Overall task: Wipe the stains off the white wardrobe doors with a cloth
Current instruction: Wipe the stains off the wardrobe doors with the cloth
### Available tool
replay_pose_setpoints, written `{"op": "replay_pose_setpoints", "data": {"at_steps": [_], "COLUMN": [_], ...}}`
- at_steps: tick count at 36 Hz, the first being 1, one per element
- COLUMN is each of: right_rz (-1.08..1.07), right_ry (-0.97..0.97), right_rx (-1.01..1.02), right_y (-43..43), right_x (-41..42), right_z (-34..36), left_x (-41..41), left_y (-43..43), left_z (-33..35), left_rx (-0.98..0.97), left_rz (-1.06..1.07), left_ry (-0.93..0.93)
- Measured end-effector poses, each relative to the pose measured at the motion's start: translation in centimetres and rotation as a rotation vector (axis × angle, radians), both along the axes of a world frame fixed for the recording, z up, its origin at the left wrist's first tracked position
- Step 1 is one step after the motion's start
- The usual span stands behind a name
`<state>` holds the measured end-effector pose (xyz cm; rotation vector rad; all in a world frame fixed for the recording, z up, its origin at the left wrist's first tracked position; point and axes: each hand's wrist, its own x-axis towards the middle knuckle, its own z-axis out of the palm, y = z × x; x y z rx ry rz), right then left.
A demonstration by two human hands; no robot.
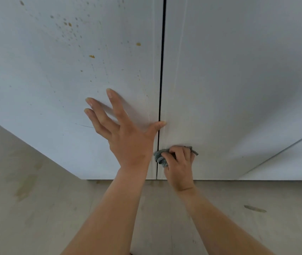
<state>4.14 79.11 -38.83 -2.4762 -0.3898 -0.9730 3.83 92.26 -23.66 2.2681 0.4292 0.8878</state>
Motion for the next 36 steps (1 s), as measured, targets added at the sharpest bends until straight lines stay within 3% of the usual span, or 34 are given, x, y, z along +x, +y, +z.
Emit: {"op": "replay_pose_setpoints", "data": {"at_steps": [4,8,14,16,18,21,27,36], "right_rz": [-0.072,-0.084,-0.060,-0.055,-0.062,-0.101,-0.185,-0.438], "right_ry": [-0.094,-0.138,0.078,0.111,0.106,0.061,-0.019,-0.294], "right_rx": [0.203,0.191,0.159,0.195,0.251,0.397,0.802,1.409], "right_y": [0.4,0.3,0.0,-0.4,-1.5,-3.5,-7.3,-12.3], "right_x": [-0.2,0.8,-0.7,-1.1,-1.3,-0.7,-0.2,0.3], "right_z": [2.3,2.0,-0.2,1.3,2.8,4.7,4.3,1.2], "left_x": [0.0,0.2,0.1,0.0,-0.3,-0.8,2.6,3.9], "left_y": [0.2,-0.2,-0.1,0.3,0.5,-0.8,-3.6,-9.1], "left_z": [-0.5,-1.5,-2.3,-1.9,-1.3,-0.4,-1.1,-2.3], "left_rx": [0.023,-0.001,0.027,0.138,0.371,0.563,0.838,1.128], "left_rz": [0.008,0.003,-0.053,-0.120,-0.184,-0.324,-0.592,-0.692], "left_ry": [-0.032,-0.060,-0.108,-0.182,-0.335,-0.520,-0.622,-0.625]}}
